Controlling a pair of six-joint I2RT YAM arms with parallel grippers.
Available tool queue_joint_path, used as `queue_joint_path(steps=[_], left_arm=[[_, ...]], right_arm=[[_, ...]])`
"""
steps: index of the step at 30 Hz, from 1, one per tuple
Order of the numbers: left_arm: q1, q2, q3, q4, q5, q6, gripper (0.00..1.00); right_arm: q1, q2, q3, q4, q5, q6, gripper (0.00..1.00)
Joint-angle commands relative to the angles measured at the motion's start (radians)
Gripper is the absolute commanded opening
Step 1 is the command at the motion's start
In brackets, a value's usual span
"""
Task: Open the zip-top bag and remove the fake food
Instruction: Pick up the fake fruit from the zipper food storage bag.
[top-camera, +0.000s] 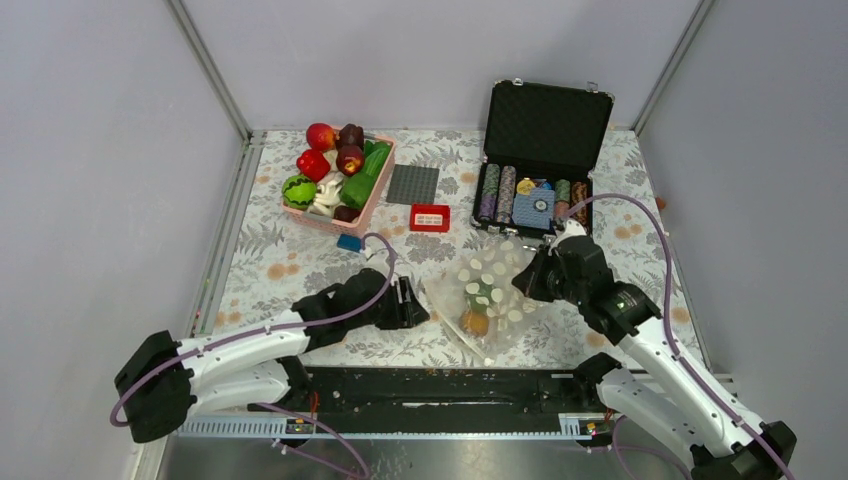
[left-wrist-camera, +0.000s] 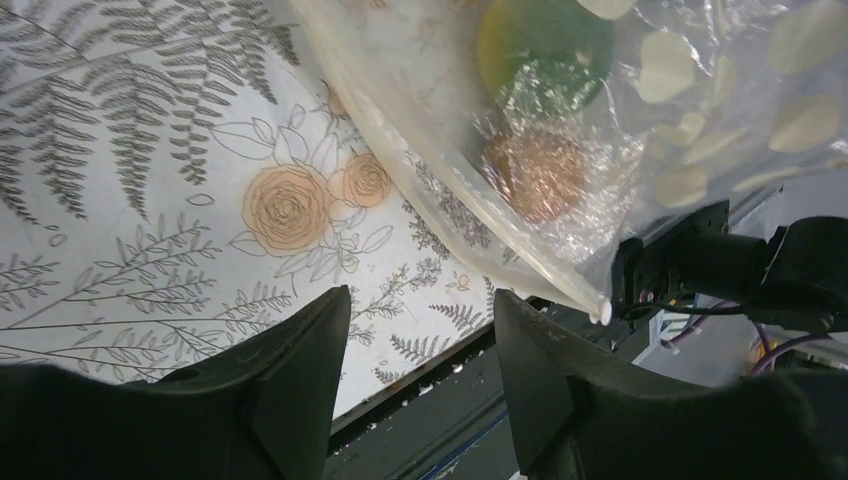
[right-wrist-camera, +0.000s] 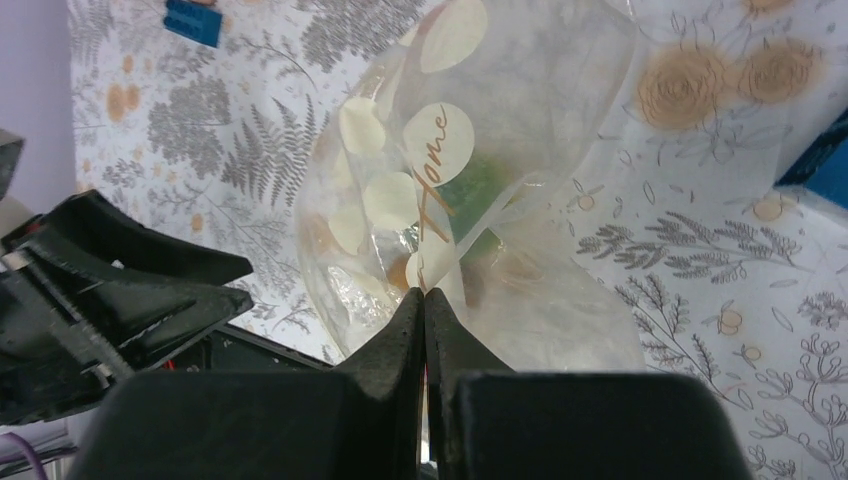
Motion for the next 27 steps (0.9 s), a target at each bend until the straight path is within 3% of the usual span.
queue_joint_path(steps=[1,12,20,27], left_arm=[[-0.075,0.014,0.010,0.069,-0.097,-0.010,0.55],[-0.269,0.214,0.052,0.122,-0.237,-0.059,0.51],[-0.301,0.223,0.054,0.134,-0.301,-0.087,0.51],[-0.301,0.238,0.100,0.103,-0.364,-0.039,0.58]], right_arm=[[0.009,-0.022,-0.076,0.027,0.009,0.049,0.00],[0.009,-0.033,-0.182,0.074,-0.026,0.111,0.00],[0.009,-0.046,-0.204,0.082,-0.038,0.124,0.00],[0.009,-0.050,-0.224,0.096,-0.056,0.132,0.00]])
